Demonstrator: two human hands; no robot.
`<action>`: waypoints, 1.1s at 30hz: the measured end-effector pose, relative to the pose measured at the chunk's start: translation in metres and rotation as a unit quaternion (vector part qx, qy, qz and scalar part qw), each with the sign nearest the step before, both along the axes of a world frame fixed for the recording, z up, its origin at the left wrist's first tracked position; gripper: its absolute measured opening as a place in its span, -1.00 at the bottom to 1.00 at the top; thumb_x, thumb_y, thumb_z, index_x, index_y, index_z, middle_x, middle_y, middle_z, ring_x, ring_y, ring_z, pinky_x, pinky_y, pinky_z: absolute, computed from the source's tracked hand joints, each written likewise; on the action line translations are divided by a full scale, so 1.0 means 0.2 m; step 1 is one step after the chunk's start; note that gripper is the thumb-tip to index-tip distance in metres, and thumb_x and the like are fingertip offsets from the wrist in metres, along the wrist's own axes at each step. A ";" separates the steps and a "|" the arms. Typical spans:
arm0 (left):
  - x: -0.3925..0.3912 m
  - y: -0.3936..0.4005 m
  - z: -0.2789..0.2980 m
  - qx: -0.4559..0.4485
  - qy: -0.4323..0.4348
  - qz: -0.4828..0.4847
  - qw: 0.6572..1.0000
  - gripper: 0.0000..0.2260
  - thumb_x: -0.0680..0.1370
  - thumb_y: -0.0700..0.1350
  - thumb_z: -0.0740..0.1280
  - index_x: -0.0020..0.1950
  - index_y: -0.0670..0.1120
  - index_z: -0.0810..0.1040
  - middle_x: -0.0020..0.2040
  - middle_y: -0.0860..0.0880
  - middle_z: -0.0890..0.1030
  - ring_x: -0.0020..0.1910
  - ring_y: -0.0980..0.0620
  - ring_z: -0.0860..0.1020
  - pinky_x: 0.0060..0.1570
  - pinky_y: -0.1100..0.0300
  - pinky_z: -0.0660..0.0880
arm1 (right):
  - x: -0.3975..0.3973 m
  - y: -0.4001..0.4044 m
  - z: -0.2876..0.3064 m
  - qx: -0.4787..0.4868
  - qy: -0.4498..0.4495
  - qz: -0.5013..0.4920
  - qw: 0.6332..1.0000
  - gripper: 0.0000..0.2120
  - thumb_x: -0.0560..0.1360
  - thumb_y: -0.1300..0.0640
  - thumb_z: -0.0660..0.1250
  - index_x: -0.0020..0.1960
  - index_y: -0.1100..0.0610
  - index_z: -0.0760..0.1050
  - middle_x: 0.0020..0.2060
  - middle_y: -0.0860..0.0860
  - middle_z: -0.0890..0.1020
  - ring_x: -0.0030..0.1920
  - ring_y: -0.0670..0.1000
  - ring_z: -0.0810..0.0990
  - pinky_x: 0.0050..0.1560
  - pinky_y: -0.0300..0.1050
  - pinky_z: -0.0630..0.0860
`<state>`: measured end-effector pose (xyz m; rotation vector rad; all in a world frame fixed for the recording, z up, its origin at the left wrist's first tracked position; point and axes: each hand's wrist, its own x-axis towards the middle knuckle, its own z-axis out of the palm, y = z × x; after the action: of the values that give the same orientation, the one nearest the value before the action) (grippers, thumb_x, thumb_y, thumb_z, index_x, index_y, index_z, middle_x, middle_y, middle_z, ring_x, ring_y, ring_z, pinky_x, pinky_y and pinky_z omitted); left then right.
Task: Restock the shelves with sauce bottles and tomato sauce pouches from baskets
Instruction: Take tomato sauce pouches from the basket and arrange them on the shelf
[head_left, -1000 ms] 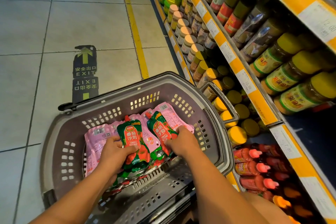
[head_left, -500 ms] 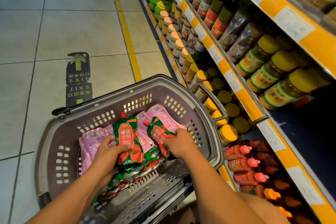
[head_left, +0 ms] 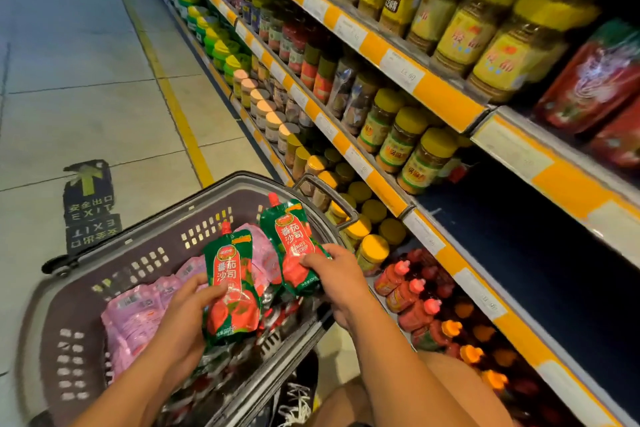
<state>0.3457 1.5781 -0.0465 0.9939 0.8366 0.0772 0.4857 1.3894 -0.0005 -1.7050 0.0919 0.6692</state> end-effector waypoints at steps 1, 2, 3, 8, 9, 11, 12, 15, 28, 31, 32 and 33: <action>0.01 -0.02 0.03 -0.003 -0.009 -0.004 1.000 -0.86 0.62 -0.25 0.34 0.17 -0.17 0.54 0.06 -0.22 0.72 -0.09 -0.18 0.72 -0.20 0.02 0.68 | -0.01 -0.03 0.03 0.024 -0.005 -0.020 0.999 -0.83 0.40 0.08 0.51 -0.04 0.09 0.65 -0.11 0.09 0.76 -0.02 0.20 0.73 0.01 0.13 0.62; 0.02 -0.05 0.07 -0.005 -0.021 -0.010 1.000 -0.85 0.62 -0.25 0.34 0.19 -0.17 0.53 0.08 -0.24 0.72 -0.06 -0.21 0.72 -0.20 0.01 0.69 | -0.01 -0.06 0.06 0.050 -0.012 -0.042 0.998 -0.77 0.36 0.05 0.52 -0.01 0.07 0.64 -0.07 0.09 0.75 0.01 0.21 0.72 0.06 0.18 0.62; 0.03 -0.07 0.10 -0.005 -0.031 -0.014 0.999 -0.84 0.62 -0.25 0.33 0.20 -0.16 0.53 0.11 -0.25 0.71 -0.04 -0.23 0.71 -0.19 -0.02 0.69 | -0.02 -0.10 0.09 0.072 -0.019 -0.067 0.995 -0.67 0.31 0.02 0.54 0.04 0.05 0.63 -0.02 0.09 0.75 0.04 0.20 0.71 0.11 0.21 0.61; 0.08 -0.23 0.33 -0.013 -0.095 -0.050 0.994 -0.86 0.64 -0.28 0.28 0.14 -0.11 0.56 0.09 -0.22 0.71 -0.16 -0.10 0.73 -0.25 0.02 0.70 | -0.06 -0.31 0.21 0.177 -0.025 -0.182 0.967 -0.44 0.27 0.15 0.54 0.26 0.04 0.56 0.11 0.12 0.72 0.12 0.20 0.70 0.15 0.16 0.59; 0.09 -0.27 0.37 -0.015 -0.107 -0.058 0.992 -0.84 0.63 -0.29 0.28 0.16 -0.12 0.56 0.09 -0.21 0.71 -0.17 -0.07 0.73 -0.25 0.04 0.70 | -0.08 -0.36 0.23 0.190 -0.033 -0.193 0.962 -0.44 0.29 0.21 0.53 0.28 0.07 0.56 0.10 0.15 0.73 0.13 0.23 0.70 0.20 0.19 0.58; 0.11 -0.34 0.45 -0.006 -0.126 -0.067 0.990 -0.76 0.61 -0.31 0.29 0.28 -0.18 0.52 0.08 -0.19 0.69 -0.19 -0.01 0.70 -0.25 0.09 0.69 | -0.12 -0.46 0.27 0.216 -0.059 -0.202 0.953 -0.51 0.37 0.36 0.50 0.28 0.15 0.56 0.09 0.23 0.72 0.13 0.29 0.68 0.25 0.25 0.55; 0.12 -0.38 0.49 0.004 -0.135 -0.077 0.988 -0.71 0.60 -0.32 0.30 0.32 -0.22 0.49 0.08 -0.21 0.68 -0.17 -0.02 0.69 -0.19 0.06 0.69 | -0.14 -0.51 0.30 0.227 -0.072 -0.197 0.951 -0.53 0.40 0.41 0.47 0.27 0.17 0.57 0.09 0.25 0.71 0.10 0.29 0.68 0.23 0.24 0.56; 0.15 -0.52 0.60 0.038 -0.157 -0.113 0.980 -0.68 0.55 -0.35 0.33 0.31 -0.25 0.49 0.05 -0.28 0.65 -0.10 -0.12 0.64 0.05 -0.10 0.57 | -0.24 -0.71 0.36 0.242 -0.100 -0.185 0.947 -0.52 0.39 0.50 0.42 0.25 0.19 0.57 0.09 0.30 0.69 0.00 0.23 0.66 0.13 0.15 0.58; 0.18 -1.39 0.98 0.098 -0.202 -0.315 0.922 -0.71 0.53 -0.32 0.42 0.22 -0.11 0.54 -0.02 -0.30 0.72 -0.15 -0.23 0.71 -0.11 -0.05 0.58 | -0.72 -1.84 0.60 0.141 -0.182 -0.261 0.937 -0.61 0.47 0.32 0.49 0.27 0.14 0.58 0.10 0.14 0.73 0.10 0.13 0.71 0.10 0.00 0.60; 0.16 -1.63 1.00 0.108 -0.196 -0.379 0.898 -0.69 0.52 -0.30 0.45 0.23 -0.14 0.53 0.00 -0.32 0.72 -0.10 -0.29 0.72 -0.05 -0.09 0.60 | -0.83 -2.05 0.63 0.098 -0.189 -0.287 0.934 -0.66 0.47 0.23 0.51 0.23 0.14 0.60 0.08 0.11 0.73 0.11 0.13 0.72 0.14 0.06 0.62; 0.15 -1.70 1.00 0.109 -0.192 -0.400 0.890 -0.67 0.50 -0.29 0.47 0.24 -0.14 0.52 0.00 -0.32 0.72 -0.08 -0.31 0.72 -0.04 -0.10 0.61 | -0.86 -2.12 0.64 0.079 -0.188 -0.292 0.934 -0.65 0.42 0.19 0.54 0.19 0.14 0.61 0.06 0.11 0.74 0.08 0.13 0.72 0.13 0.07 0.62; 0.14 -1.77 1.00 0.111 -0.187 -0.420 0.881 -0.62 0.48 -0.28 0.51 0.25 -0.14 0.52 0.00 -0.31 0.72 -0.07 -0.32 0.72 -0.01 -0.12 0.61 | -0.90 -2.19 0.64 0.053 -0.185 -0.295 0.936 -0.64 0.37 0.16 0.55 0.14 0.14 0.63 0.02 0.10 0.75 0.05 0.12 0.73 0.11 0.08 0.63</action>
<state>0.3744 1.2237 0.1536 1.4335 -0.0083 -0.3804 0.3066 0.9510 0.1281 -1.5588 0.2816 -0.0954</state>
